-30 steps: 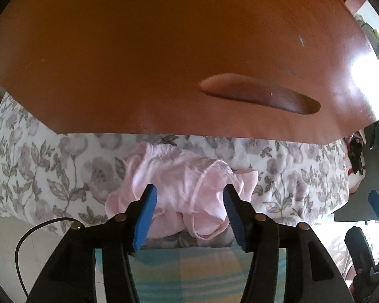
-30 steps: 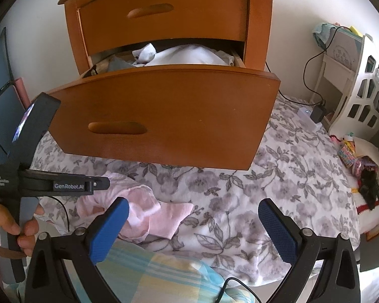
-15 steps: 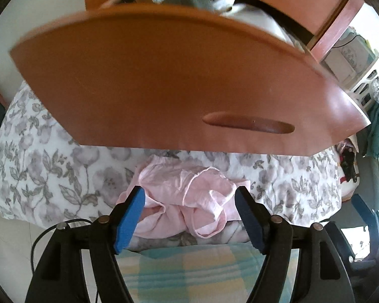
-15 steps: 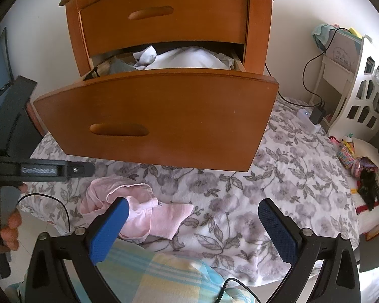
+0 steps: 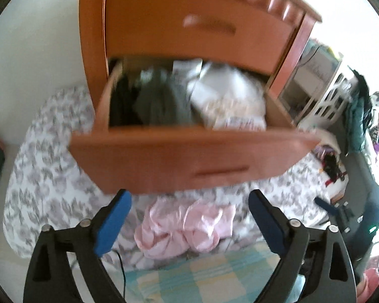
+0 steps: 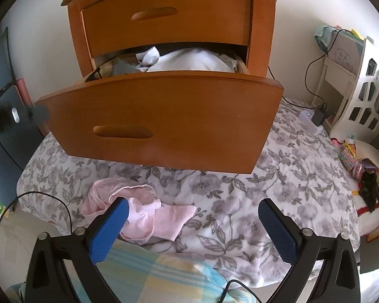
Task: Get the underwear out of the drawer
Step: 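Raise the left tool and reach it back into the open drawer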
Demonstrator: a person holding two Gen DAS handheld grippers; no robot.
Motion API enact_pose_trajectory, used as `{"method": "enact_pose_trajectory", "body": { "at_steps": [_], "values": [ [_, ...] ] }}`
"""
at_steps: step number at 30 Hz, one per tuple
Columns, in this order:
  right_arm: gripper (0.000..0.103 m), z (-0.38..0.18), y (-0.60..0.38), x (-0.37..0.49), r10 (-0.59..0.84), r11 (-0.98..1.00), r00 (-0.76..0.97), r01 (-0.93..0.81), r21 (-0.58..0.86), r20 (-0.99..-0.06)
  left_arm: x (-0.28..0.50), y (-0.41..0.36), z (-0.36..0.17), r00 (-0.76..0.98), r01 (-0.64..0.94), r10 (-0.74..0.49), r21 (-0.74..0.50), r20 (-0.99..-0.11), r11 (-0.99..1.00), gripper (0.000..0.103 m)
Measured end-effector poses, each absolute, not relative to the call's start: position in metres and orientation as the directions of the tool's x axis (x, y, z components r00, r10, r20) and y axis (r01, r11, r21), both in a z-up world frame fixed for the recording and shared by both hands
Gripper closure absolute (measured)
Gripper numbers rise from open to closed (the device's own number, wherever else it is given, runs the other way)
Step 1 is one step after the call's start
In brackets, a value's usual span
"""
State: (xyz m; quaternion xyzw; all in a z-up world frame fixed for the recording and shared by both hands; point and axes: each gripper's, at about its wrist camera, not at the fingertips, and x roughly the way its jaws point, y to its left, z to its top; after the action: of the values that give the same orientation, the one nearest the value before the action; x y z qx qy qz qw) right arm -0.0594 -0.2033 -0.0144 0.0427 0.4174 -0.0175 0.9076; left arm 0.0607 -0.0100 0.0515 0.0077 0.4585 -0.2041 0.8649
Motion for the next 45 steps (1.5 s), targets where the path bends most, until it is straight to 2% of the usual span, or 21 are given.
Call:
{"method": "enact_pose_trajectory", "body": {
  "at_steps": [2, 4, 8, 12, 15, 19, 26, 30, 32, 34, 40, 45],
  "values": [
    [0.0, -0.015, -0.203, -0.059, 0.006, 0.996, 0.651, 0.066, 0.064, -0.759, 0.066, -0.005, 0.068, 0.534, 0.366, -0.365, -0.181, -0.762, 0.913, 0.007],
    [0.0, -0.015, -0.204, -0.059, 0.007, 0.995, 0.65, 0.068, 0.067, -0.76, 0.076, 0.0, 0.084, 0.57, 0.355, -0.372, -0.189, -0.732, 0.916, 0.0],
    [0.0, -0.017, -0.206, -0.058, 0.007, 0.995, 0.649, 0.073, 0.071, -0.761, 0.098, 0.005, 0.111, 0.64, 0.346, -0.374, -0.183, -0.671, 0.92, 0.0],
    [0.0, -0.018, -0.207, -0.057, 0.007, 0.995, 0.647, 0.075, 0.073, -0.763, 0.119, -0.003, 0.126, 0.683, 0.364, -0.35, -0.117, -0.641, 0.924, 0.0],
    [0.0, -0.021, -0.207, -0.055, 0.009, 0.995, 0.643, 0.073, 0.073, -0.766, 0.139, -0.011, 0.123, 0.662, 0.361, -0.333, -0.105, -0.671, 0.927, 0.0],
    [0.0, -0.025, -0.207, -0.053, 0.013, 0.995, 0.636, 0.071, 0.075, -0.772, 0.164, -0.025, 0.105, 0.602, 0.299, -0.263, -0.093, -0.754, 0.95, 0.0],
    [0.0, -0.035, -0.209, -0.049, 0.01, 0.994, 0.617, 0.078, 0.074, -0.787, 0.194, -0.034, 0.071, 0.521, 0.167, -0.214, -0.147, -0.826, 0.975, 0.0],
    [0.0, -0.039, -0.211, -0.047, 0.009, 0.994, 0.609, 0.081, 0.073, -0.793, 0.208, -0.044, 0.054, 0.483, 0.146, -0.201, -0.148, -0.852, 0.978, 0.001],
    [0.0, -0.041, -0.212, -0.046, 0.008, 0.994, 0.604, 0.084, 0.074, -0.797, 0.214, -0.051, 0.049, 0.47, 0.152, -0.183, -0.125, -0.863, 0.98, 0.004],
    [0.0, -0.043, -0.213, -0.045, 0.009, 0.994, 0.601, 0.084, 0.074, -0.799, 0.222, -0.057, 0.044, 0.45, 0.151, -0.173, -0.116, -0.876, 0.982, 0.015],
    [0.0, -0.047, -0.216, -0.041, 0.006, 0.993, 0.592, 0.089, 0.072, -0.806, 0.241, -0.071, 0.028, 0.4, 0.157, -0.148, -0.092, -0.904, 0.983, 0.02],
    [0.0, -0.05, -0.219, -0.039, 0.002, 0.993, 0.583, 0.093, 0.07, -0.812, 0.252, -0.079, 0.014, 0.355, 0.14, -0.153, -0.109, -0.922, 0.984, 0.02]
  ]
}}
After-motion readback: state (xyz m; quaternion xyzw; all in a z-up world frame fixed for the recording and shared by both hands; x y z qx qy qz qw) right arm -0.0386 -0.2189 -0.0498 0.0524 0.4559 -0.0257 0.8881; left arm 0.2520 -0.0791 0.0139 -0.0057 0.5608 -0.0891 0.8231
